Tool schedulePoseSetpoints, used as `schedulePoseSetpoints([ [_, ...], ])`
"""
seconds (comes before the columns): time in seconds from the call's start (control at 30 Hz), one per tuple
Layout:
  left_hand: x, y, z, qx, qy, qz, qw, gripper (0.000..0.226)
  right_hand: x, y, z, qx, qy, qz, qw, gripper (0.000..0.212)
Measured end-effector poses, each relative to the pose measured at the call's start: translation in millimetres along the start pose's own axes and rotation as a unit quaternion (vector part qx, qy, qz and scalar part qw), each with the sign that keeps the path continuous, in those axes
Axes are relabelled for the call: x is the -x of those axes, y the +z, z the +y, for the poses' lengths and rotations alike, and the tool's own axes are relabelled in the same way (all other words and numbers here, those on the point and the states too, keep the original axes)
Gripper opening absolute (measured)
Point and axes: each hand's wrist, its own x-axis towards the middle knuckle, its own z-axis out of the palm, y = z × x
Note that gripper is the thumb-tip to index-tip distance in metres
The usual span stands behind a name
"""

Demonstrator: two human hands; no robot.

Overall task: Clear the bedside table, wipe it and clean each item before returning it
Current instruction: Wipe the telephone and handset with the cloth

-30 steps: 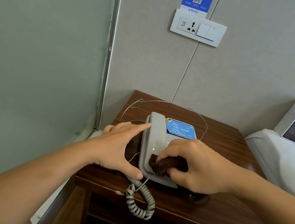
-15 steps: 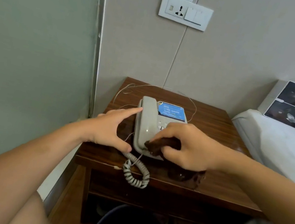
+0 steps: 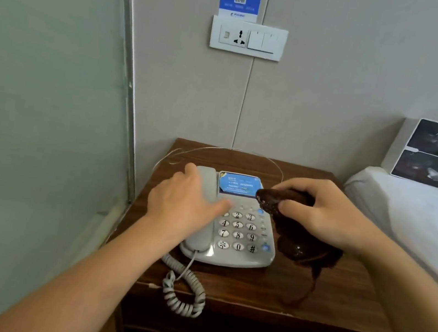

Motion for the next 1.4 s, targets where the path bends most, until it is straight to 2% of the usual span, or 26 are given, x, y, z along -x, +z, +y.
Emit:
schedulePoseSetpoints([
  [0.1,-3.1,0.0,13.2,-0.025,-0.011,-0.015,1.000,0.081,-0.2,-0.6,5.5,0.005,-0.002,-0.002,1.000,0.023],
  [0.23,-5.4,-8.0,5.6,-0.008,-0.012,-0.008,1.000,0.054,-2.3,-2.5,8.0,-0.012,-0.017,0.004,1.000,0.023],
  [0.3,-9.2,-18.4,-10.2,0.092,-0.043,-0.011,0.995,0.045,-5.0,-3.6,8.8,-0.033,-0.022,0.027,0.999,0.023],
  [0.33,-10.2,-22.6,-19.1,0.192,-0.063,-0.028,0.979,0.043,-6.2,-3.9,8.8,-0.049,-0.024,0.041,0.998,0.021],
  [0.37,-9.6,-25.8,-26.2,0.314,-0.082,-0.055,0.944,0.039,-7.2,-4.1,8.3,-0.064,-0.027,0.056,0.996,0.019],
  [0.43,-2.2,-28.4,-31.8,0.522,-0.107,-0.123,0.837,0.030,-8.3,-3.4,5.0,-0.090,-0.035,0.075,0.992,0.014],
  [0.5,7.3,-26.5,-28.6,0.640,-0.100,-0.174,0.741,0.027,-9.4,-1.3,-0.4,-0.101,-0.057,0.075,0.990,0.013],
  [0.57,13.4,-20.9,-22.1,0.684,-0.066,-0.196,0.699,0.031,-10.1,2.5,-6.2,-0.094,-0.084,0.066,0.990,0.012],
  [0.63,15.6,-14.8,-16.5,0.695,-0.031,-0.189,0.693,0.039,-10.6,7.6,-10.9,-0.085,-0.102,0.061,0.989,0.010],
  [0.8,15.4,-4.0,-15.2,0.673,0.017,-0.164,0.721,0.060,-11.0,15.2,-15.0,-0.057,-0.116,0.061,0.990,0.015],
  [0.97,14.2,0.4,-22.5,0.685,0.038,-0.184,0.704,0.085,-11.3,15.6,-13.3,-0.024,-0.118,0.070,0.990,0.018],
  [1.13,14.2,5.4,-25.5,0.661,0.080,-0.209,0.716,0.079,-9.1,16.3,-13.6,-0.023,-0.117,0.085,0.989,0.022],
  [1.4,13.2,6.4,-31.2,0.704,0.082,-0.225,0.668,0.075,-11.7,17.2,-17.7,-0.070,-0.114,0.083,0.988,0.021],
])
